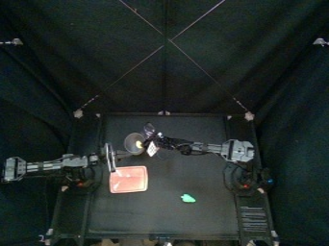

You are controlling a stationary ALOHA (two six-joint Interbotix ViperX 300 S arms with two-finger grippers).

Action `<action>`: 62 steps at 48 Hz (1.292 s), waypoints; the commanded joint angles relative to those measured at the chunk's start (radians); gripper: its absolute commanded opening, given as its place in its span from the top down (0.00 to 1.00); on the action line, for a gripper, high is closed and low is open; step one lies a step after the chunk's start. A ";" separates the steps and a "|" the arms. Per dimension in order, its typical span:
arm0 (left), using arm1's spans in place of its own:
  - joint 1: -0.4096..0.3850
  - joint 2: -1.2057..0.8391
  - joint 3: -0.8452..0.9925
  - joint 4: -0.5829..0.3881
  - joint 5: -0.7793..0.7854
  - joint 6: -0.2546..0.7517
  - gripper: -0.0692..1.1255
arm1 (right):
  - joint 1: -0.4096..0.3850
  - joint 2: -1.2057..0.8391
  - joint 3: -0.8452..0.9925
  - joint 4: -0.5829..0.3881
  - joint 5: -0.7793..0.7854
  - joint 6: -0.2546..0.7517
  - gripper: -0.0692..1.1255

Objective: Pick the chip then place it in the grey bowl
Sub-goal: Drop chip in the grey bowl and return to neutral

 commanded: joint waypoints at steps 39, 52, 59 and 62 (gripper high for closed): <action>0.002 0.003 -0.002 -0.002 0.012 -0.005 0.96 | 0.018 -0.219 0.186 -0.094 -0.120 -0.003 0.37; 0.003 0.003 -0.005 -0.003 0.011 -0.002 0.96 | 0.083 -0.494 0.626 -0.101 -0.491 -0.003 0.43; 0.005 0.002 -0.006 -0.003 0.003 -0.002 0.96 | 0.135 -0.603 0.810 -0.104 -0.643 -0.005 0.56; 0.002 -0.002 -0.012 -0.003 -0.005 -0.005 0.96 | 0.161 -0.637 0.867 -0.110 -0.683 -0.006 0.63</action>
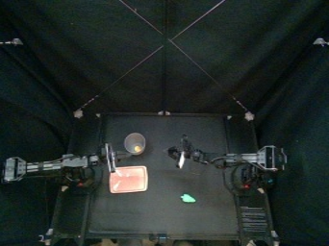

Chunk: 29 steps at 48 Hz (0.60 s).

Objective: Pick the chip then place it in the grey bowl
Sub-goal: Drop chip in the grey bowl and return to neutral

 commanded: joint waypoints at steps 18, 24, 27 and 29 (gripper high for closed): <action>0.006 -0.066 -0.029 0.005 -0.081 0.003 0.96 | 0.135 -0.164 0.202 -0.031 -0.100 -0.002 0.69; 0.009 -0.067 -0.021 0.005 -0.081 0.003 0.96 | 0.149 -0.166 0.192 -0.041 -0.103 -0.008 0.69; 0.009 -0.067 -0.014 0.003 -0.080 0.005 0.96 | 0.156 -0.166 0.179 -0.058 -0.106 -0.008 0.69; 0.011 -0.067 -0.009 0.003 -0.080 0.003 0.96 | 0.161 -0.163 0.169 -0.074 -0.104 -0.008 0.69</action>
